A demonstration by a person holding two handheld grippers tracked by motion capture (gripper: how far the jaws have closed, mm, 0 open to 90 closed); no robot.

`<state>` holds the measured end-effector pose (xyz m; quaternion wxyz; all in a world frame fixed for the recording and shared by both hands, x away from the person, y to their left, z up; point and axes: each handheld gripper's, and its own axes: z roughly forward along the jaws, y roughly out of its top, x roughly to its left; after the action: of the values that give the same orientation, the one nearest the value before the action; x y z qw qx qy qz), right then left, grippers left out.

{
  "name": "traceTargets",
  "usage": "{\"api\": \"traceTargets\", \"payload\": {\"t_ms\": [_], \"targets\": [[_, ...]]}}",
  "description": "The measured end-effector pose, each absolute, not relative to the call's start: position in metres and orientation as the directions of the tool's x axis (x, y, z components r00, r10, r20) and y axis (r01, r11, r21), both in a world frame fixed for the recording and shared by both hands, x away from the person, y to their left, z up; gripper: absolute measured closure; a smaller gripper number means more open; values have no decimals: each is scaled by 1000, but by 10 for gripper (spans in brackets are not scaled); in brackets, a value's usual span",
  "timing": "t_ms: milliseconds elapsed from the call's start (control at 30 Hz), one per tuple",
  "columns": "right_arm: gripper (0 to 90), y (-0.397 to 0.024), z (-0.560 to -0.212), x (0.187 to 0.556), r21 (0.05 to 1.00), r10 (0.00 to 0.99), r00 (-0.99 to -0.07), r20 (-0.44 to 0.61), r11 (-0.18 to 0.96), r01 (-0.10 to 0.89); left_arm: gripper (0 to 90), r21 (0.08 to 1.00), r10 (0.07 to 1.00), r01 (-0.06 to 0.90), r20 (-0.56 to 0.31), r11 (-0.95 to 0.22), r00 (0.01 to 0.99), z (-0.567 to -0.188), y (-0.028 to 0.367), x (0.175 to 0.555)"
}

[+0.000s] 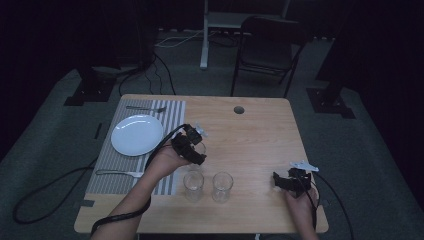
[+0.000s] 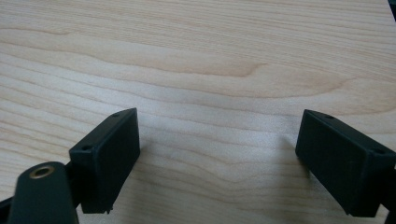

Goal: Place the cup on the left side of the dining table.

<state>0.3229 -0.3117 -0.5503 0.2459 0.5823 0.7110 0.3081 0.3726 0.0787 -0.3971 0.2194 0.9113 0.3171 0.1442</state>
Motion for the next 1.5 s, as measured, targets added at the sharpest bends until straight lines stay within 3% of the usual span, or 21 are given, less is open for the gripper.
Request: {"api": "traceTargets", "payload": {"t_ms": [267,867,933,1000,1100,1500], "targets": [[134,-312,-550,323,724,980,-200,11,131,677,292,503,724,587,122,-634,678,-400,114,374],[133,-312,-550,323,724,980,-200,10,131,678,292,487,816,677,150,-552,558,-406,174,385],[134,-312,-550,323,724,980,-201,10,131,677,292,488,826,692,120,-532,551,-408,180,386],[133,-312,-550,323,724,980,-200,10,131,678,292,485,829,701,100,-523,550,-410,184,386],[133,-312,-550,323,724,980,-200,10,131,678,292,467,827,701,139,-539,544,-414,186,388],[133,-312,-550,323,724,980,-201,10,131,678,292,434,847,747,79,-504,526,-428,197,402]]}}
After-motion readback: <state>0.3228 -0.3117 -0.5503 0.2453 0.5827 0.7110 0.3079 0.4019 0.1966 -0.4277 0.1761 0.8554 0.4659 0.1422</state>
